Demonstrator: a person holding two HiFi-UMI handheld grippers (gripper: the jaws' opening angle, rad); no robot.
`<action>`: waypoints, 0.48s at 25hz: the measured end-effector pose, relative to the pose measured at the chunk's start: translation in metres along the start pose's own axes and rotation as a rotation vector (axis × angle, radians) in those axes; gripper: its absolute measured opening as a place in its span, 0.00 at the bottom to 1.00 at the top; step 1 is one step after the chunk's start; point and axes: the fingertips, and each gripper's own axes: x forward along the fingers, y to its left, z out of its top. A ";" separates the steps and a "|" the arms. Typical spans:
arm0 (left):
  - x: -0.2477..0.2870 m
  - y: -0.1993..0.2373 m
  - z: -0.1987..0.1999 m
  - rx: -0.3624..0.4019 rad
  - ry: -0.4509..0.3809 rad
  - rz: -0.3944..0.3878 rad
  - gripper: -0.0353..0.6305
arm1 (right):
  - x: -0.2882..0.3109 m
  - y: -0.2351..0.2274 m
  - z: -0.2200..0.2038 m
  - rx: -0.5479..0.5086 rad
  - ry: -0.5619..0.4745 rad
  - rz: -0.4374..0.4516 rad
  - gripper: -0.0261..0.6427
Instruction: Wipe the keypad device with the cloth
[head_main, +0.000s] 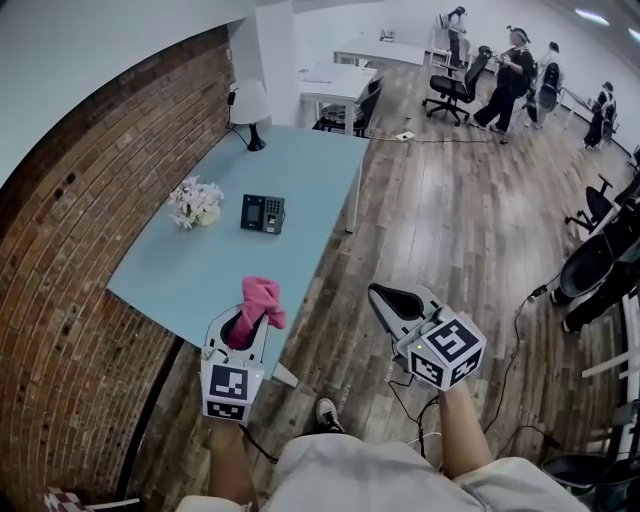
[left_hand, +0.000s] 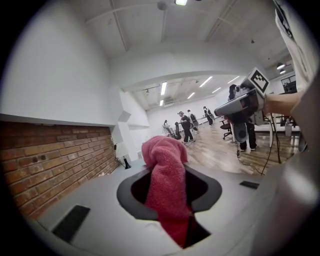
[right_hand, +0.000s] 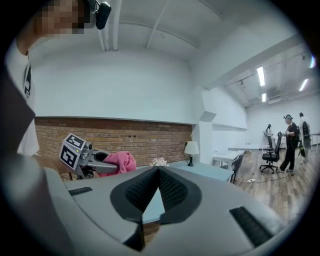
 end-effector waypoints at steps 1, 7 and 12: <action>0.007 0.006 -0.001 0.000 0.001 0.002 0.25 | 0.010 -0.006 0.000 -0.005 0.008 -0.007 0.05; 0.040 0.040 -0.012 -0.031 0.016 0.026 0.25 | 0.059 -0.034 -0.005 0.027 0.037 -0.012 0.05; 0.059 0.061 -0.014 -0.093 0.013 0.029 0.25 | 0.089 -0.046 -0.007 0.032 0.071 0.004 0.05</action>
